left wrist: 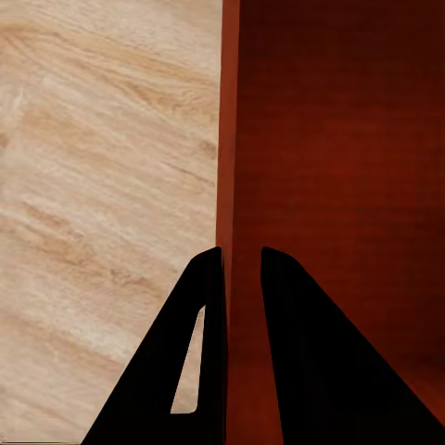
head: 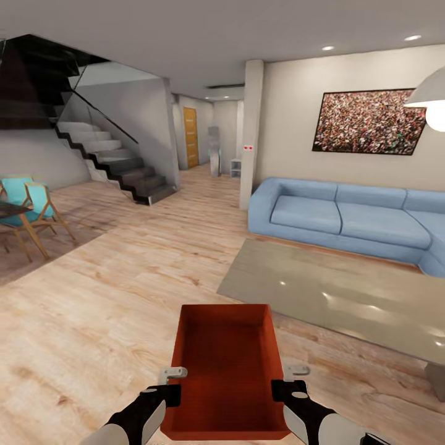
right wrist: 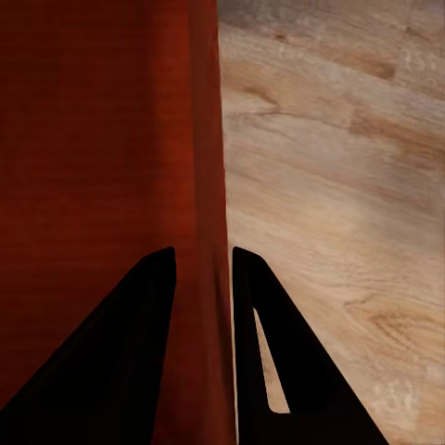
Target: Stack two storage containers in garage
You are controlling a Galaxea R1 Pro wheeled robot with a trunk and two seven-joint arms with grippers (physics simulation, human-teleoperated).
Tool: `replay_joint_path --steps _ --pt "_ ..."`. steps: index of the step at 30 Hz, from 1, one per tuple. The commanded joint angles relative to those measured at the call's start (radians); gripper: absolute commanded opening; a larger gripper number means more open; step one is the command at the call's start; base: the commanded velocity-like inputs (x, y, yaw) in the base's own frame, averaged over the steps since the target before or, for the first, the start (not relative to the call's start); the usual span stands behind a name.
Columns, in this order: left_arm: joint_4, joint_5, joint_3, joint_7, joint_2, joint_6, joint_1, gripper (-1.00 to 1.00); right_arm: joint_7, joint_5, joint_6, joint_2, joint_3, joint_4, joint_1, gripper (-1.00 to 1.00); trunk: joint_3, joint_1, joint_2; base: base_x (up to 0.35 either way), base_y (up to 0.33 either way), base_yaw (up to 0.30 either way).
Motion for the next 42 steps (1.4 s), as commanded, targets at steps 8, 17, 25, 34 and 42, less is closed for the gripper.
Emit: replay_joint_path --steps 8,17,25,34,42 --pt "0.002 0.022 -0.013 0.011 0.001 0.007 0.0 -1.0 -0.019 0.001 -0.014 -0.012 -0.009 0.0 -0.001 -1.0 -0.001 0.0 -0.001 0.0 0.0 0.282" --pt "0.002 0.022 -0.013 0.011 0.001 0.006 0.0 -1.0 -0.019 0.001 -0.014 -0.012 -0.009 0.0 -0.001 -1.0 -0.001 0.0 -0.001 0.0 0.0 0.282" --pt "0.002 0.022 -0.014 0.011 0.001 0.006 0.0 -1.0 -0.019 0.001 -0.014 -0.012 -0.009 0.0 -0.001 -1.0 -0.001 0.0 -0.001 0.0 0.0 0.282" --pt "0.002 0.022 -0.014 0.01 0.001 0.006 0.0 -1.0 -0.019 0.001 -0.013 -0.013 -0.009 0.0 -0.001 -1.0 -0.001 0.0 -0.001 0.0 0.0 0.049" --pt "0.002 0.022 -0.014 0.011 0.001 0.006 0.0 -1.0 -0.02 0.002 -0.013 -0.013 -0.009 0.0 -0.001 -1.0 -0.001 0.0 -0.001 0.0 0.0 0.0"
